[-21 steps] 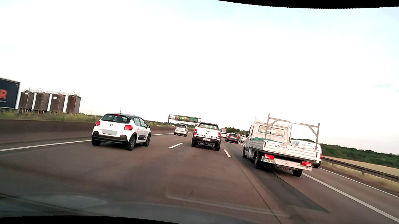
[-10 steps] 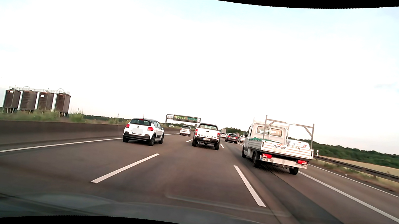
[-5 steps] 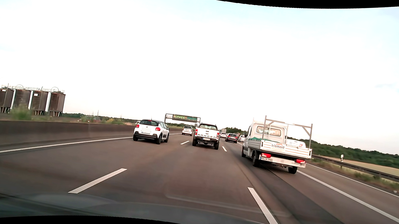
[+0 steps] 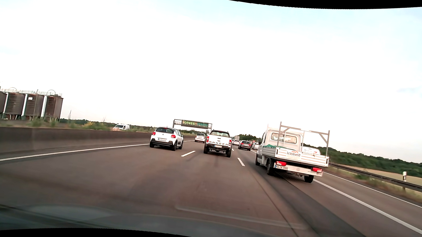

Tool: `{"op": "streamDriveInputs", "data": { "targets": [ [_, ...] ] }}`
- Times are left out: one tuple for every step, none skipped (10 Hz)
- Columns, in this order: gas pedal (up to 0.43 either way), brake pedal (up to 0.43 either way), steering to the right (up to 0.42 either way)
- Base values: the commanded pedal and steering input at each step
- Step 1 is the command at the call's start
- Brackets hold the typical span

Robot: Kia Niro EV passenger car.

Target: Follow the waypoints while adhering to traffic rules and regulations

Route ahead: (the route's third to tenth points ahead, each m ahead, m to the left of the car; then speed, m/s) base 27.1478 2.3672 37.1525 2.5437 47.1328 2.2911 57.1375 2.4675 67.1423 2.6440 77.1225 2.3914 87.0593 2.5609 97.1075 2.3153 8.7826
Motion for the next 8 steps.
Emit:
{"op": "streamDriveInputs", "data": {
  "targets": [
    [0.11, 0.0, -0.005],
    [0.11, 0.0, -0.005],
    [0.11, 0.0, -0.005],
    [0.11, 0.0, -0.005],
    [0.11, 0.0, -0.005],
    [0.11, 0.0, -0.005],
    [0.11, 0.0, -0.005],
    [0.11, 0.0, -0.005]
  ]
}}
